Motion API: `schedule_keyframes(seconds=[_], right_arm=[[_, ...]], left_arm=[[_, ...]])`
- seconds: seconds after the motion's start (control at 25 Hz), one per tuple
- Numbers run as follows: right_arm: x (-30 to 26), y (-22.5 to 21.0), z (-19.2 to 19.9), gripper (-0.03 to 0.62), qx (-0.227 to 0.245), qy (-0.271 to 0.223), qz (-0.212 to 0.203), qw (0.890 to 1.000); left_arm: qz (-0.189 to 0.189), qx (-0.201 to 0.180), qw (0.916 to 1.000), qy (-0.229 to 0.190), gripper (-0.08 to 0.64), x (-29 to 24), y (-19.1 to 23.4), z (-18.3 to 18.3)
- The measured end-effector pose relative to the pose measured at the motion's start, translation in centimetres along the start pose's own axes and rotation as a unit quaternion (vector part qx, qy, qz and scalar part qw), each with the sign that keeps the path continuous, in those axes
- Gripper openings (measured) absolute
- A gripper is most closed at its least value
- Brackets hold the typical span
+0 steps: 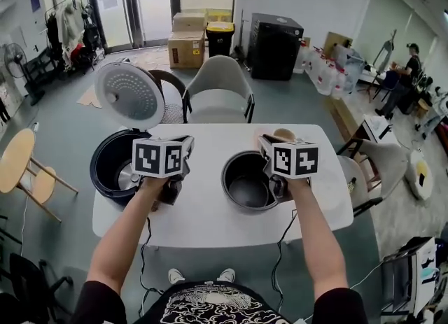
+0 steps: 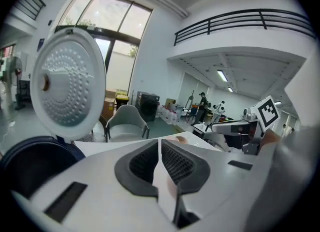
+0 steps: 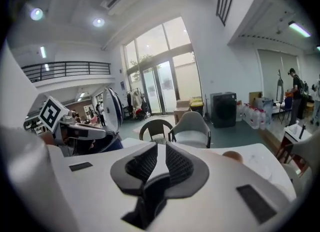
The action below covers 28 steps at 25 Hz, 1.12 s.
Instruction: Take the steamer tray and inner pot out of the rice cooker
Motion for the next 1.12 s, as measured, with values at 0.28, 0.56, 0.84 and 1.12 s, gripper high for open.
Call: schedule_keyframes(seconds=[0.28, 0.56, 0.84, 1.12], right_arm=[[-3.1, 11.0, -4.4, 0.058, 0.042, -0.068, -0.065, 0.995], [-4.8, 17.6, -4.4, 0.014, 0.075, -0.110, -0.078, 0.988], [-4.9, 19.5, -3.3, 0.014, 0.103, -0.144, -0.065, 0.982], [-3.9, 18.6, -2.6, 0.012, 0.084, -0.172, -0.045, 0.981]], left_arm=[[-0.055, -0.067, 0.9938, -0.069, 0.029, 8.0, 5.9, -3.5], [-0.084, -0.087, 0.9851, -0.122, 0.021, 15.1, 11.5, -3.5], [-0.122, -0.104, 0.9767, -0.143, 0.018, 17.5, 14.8, -1.4], [-0.118, -0.080, 0.9776, -0.155, 0.012, 17.5, 15.7, -0.2]])
Point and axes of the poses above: the fingertips, and each gripper's own axes: x backward along the fingers, y to its left, z out of its underside, the point moved 5 cm from there along x, backward along the fingers, and after that the axes turned 6 degrees about -y, right-handed, at the moved point
